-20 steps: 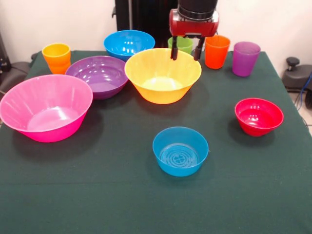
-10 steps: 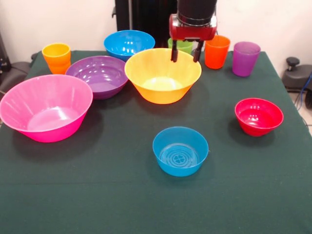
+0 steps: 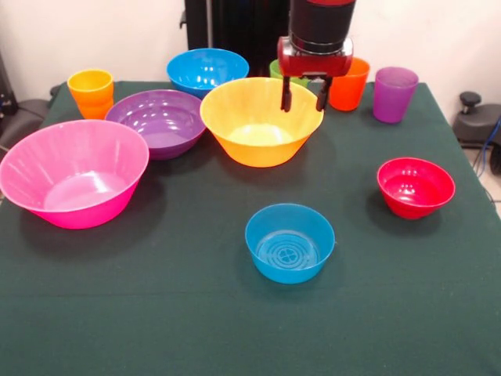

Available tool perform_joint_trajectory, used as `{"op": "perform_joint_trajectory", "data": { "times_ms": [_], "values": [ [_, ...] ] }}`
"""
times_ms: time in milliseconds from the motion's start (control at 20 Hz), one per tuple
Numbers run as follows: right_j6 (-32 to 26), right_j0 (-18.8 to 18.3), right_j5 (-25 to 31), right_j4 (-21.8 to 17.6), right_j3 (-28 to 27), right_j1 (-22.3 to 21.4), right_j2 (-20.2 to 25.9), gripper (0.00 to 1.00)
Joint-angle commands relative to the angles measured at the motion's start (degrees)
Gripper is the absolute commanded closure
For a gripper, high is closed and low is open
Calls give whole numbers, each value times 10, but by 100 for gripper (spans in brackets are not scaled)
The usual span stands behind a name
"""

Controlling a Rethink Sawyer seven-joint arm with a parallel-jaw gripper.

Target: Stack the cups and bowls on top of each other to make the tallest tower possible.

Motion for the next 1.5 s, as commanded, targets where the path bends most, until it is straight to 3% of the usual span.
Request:
{"op": "perform_joint_trajectory", "data": {
  "times_ms": [50, 650, 1000, 1500],
  "values": [
    [56, 14, -31, 4, 21, 35, 50, 0],
    [46, 11, -25, 0, 19, 37, 51, 0],
    [42, -9, -46, 6, 36, 55, 73, 0],
    [64, 1, -83, -2, 32, 83, 63, 0]
  ]
}}
